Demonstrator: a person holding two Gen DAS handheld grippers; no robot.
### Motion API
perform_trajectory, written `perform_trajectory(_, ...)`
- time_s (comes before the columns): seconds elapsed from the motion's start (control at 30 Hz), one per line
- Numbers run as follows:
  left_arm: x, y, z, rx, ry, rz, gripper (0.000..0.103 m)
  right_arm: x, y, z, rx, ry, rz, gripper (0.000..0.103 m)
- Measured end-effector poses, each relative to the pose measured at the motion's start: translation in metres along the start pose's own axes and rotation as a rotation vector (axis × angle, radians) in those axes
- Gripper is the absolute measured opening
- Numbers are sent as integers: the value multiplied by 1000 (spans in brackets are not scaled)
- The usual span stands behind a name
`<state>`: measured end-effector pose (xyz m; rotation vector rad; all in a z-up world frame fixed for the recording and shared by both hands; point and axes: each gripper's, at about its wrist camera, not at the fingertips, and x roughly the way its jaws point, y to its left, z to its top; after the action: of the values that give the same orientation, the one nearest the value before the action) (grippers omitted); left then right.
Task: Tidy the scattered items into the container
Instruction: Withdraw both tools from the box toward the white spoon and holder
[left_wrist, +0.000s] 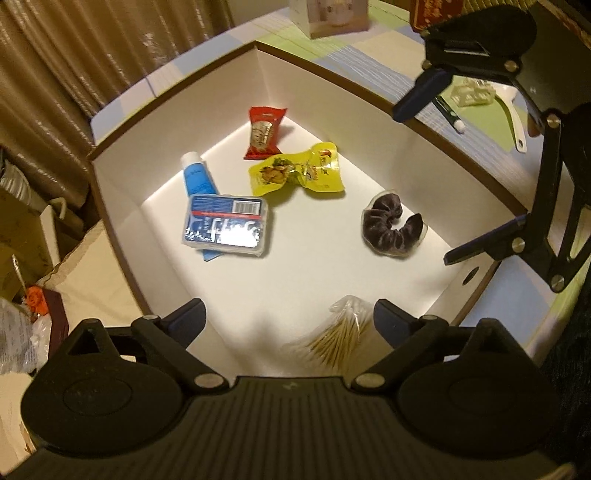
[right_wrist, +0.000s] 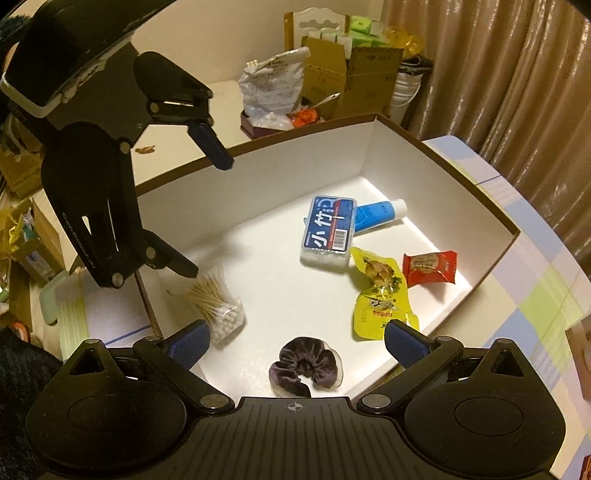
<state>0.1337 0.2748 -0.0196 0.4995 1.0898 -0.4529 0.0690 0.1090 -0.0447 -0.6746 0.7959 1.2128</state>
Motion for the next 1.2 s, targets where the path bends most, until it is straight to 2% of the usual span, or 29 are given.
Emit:
perform_trajectory(0.47,-47,-11,-16,-143,-98,99,102,-42,4,-19,66,-145,8,103)
perform_trajectory(0.77,-68,-22,-34,-267,-111,156,102,-67,11,-43,94,-195,2,103)
perform_trajectory(1.03,-93,-51,-43,-365,-155,217,102,-95,13,-74,132,-225,-4,103)
perform_trajectory(1.2,-98,-79,-50,-434,-158,221,102,-111,13,-93,156,-227,4,103)
